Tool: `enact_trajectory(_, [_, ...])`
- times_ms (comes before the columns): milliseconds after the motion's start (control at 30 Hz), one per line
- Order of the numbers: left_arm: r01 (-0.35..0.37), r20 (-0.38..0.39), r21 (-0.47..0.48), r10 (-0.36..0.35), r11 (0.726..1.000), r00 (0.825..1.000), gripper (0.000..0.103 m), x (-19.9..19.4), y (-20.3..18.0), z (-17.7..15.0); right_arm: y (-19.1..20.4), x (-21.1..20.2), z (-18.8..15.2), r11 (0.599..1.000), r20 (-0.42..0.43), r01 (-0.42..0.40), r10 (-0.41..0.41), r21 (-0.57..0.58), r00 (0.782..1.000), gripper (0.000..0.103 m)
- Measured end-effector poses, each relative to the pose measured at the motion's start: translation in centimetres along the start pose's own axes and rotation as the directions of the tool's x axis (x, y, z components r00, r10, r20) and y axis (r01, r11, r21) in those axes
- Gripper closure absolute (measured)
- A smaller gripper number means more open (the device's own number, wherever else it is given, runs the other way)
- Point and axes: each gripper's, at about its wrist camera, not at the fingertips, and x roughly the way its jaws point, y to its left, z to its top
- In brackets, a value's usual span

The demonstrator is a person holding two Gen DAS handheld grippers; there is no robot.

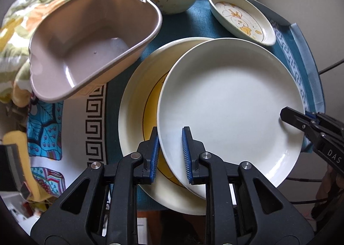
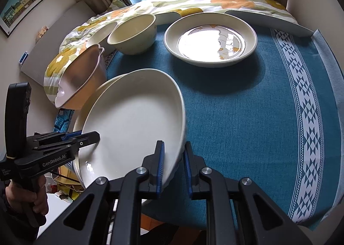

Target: Organize plates and bowls

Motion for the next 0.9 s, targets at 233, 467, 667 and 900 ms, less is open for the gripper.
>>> enact_trajectory(233, [-0.184, 0.06, 0.121, 0.178, 0.975, 0.982, 0.083, 0.0, -3.2, -0.2, 1.0, 0.6, 0.0, 0.997, -0.02, 0.069, -0.07, -0.043, 0.997, 0.087])
enact_trajectory(467, [-0.323, 0.114, 0.189, 0.306, 0.927, 0.945, 0.083, 0.2, -4.4, -0.2, 2.0, 1.2, 0.2, 0.988, -0.019, 0.118, -0.121, -0.102, 0.993, 0.087])
enact_trajectory(667, [-0.394, 0.143, 0.223, 0.37, 0.892, 0.918, 0.083, -0.1, -4.4, -1.0, 2.9, 1.6, 0.0, 0.971, -0.015, 0.176, -0.18, -0.16, 0.984, 0.087])
enact_trajectory(900, [-0.452, 0.173, 0.254, 0.42, 0.855, 0.891, 0.083, 0.0, -5.1, -1.6, 3.1, 1.7, 0.0, 0.967, -0.014, 0.186, -0.192, -0.171, 0.981, 0.087])
